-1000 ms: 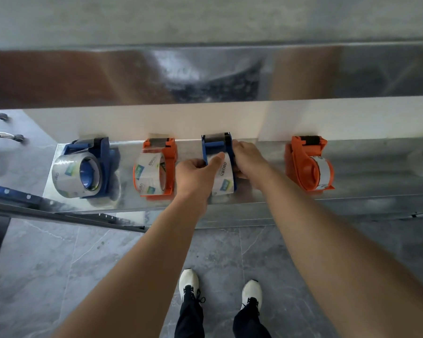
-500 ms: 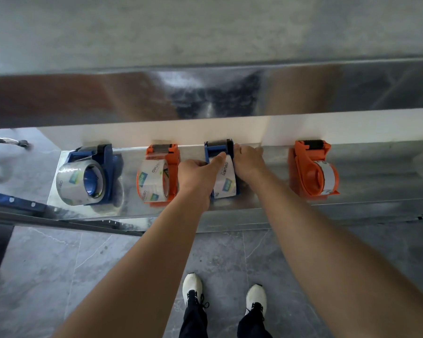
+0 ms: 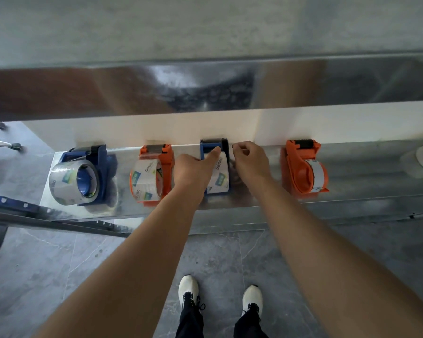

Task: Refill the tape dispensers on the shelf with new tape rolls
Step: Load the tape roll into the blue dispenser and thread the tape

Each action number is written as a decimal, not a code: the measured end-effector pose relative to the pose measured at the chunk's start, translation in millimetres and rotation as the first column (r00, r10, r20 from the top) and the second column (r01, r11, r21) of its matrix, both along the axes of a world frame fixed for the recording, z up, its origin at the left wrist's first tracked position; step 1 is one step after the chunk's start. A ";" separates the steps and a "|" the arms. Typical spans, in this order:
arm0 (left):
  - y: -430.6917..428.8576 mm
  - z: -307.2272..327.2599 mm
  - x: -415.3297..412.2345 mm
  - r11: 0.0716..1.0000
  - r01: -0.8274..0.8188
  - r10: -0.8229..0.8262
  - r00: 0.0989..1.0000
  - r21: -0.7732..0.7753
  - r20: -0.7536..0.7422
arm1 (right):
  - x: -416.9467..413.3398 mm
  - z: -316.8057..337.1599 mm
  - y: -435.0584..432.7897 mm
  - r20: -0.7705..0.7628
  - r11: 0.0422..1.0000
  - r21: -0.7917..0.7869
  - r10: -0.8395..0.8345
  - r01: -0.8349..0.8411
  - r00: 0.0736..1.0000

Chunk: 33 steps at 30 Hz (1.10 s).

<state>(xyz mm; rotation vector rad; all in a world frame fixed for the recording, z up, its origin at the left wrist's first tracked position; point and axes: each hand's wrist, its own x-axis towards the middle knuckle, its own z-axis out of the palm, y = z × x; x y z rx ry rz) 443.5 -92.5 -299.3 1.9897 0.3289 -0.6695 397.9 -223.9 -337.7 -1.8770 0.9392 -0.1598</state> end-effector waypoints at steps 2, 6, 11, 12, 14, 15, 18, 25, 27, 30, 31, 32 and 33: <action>1.0 1.8 -1.3 0.990 0.068 -0.076 0.995 0.121 0.061 | -5.5 3.8 -0.4 0.012 1.000 0.011 0.007 -0.008 1.000; 5.5 2.2 -8.7 0.979 0.106 -0.127 0.985 0.174 0.114 | -16.0 10.3 -3.8 0.026 0.999 0.044 0.026 -0.027 0.999; 11.2 8.8 -27.5 0.978 0.080 -0.118 0.973 0.191 0.197 | -37.0 23.9 -5.9 0.051 0.996 0.080 0.034 -0.038 0.998; 12.1 11.8 -32.9 0.982 0.060 -0.098 0.971 0.178 0.217 | -41.1 26.3 -6.1 0.053 0.996 0.079 0.040 -0.044 0.998; 14.3 17.9 -44.0 0.988 0.018 -0.057 0.966 0.156 0.252 | -49.5 32.3 -6.2 0.058 0.995 0.077 0.058 -0.063 0.997; 15.1 21.8 -49.3 0.988 -0.009 -0.033 0.963 0.151 0.268 | -53.3 35.6 -5.9 0.064 0.994 0.080 0.069 -0.074 0.996; 15.6 36.9 -64.2 0.992 -0.087 0.055 0.947 0.088 0.317 | -63.9 47.0 -4.7 0.107 0.989 0.112 0.090 -0.102 0.990; 12.0 71.3 -105.8 0.978 -0.170 0.195 0.949 -0.118 0.250 | -92.2 73.1 -5.4 0.170 0.968 0.177 0.150 -0.179 0.974; 11.2 77.6 -117.5 0.964 -0.192 0.226 0.958 -0.185 0.179 | -101.1 81.1 -6.2 0.186 0.965 0.182 0.152 -0.186 0.971; 9.2 83.6 -131.4 0.947 -0.204 0.236 0.965 -0.248 0.110 | -116.9 92.2 -7.4 0.199 0.961 0.205 0.146 -0.187 0.969; 7.8 86.5 -136.2 0.946 -0.201 0.233 0.967 -0.253 0.101 | -122.8 95.8 -8.1 0.197 0.959 0.214 0.142 -0.184 0.970; 6.0 88.5 -140.1 0.946 -0.199 0.227 0.970 -0.255 0.084 | -128.2 98.8 -9.3 0.195 0.959 0.219 0.139 -0.181 0.971; 4.1 90.9 -143.6 0.944 -0.200 0.223 0.973 -0.262 0.063 | -133.3 102.1 -11.0 0.195 0.959 0.224 0.133 -0.176 0.972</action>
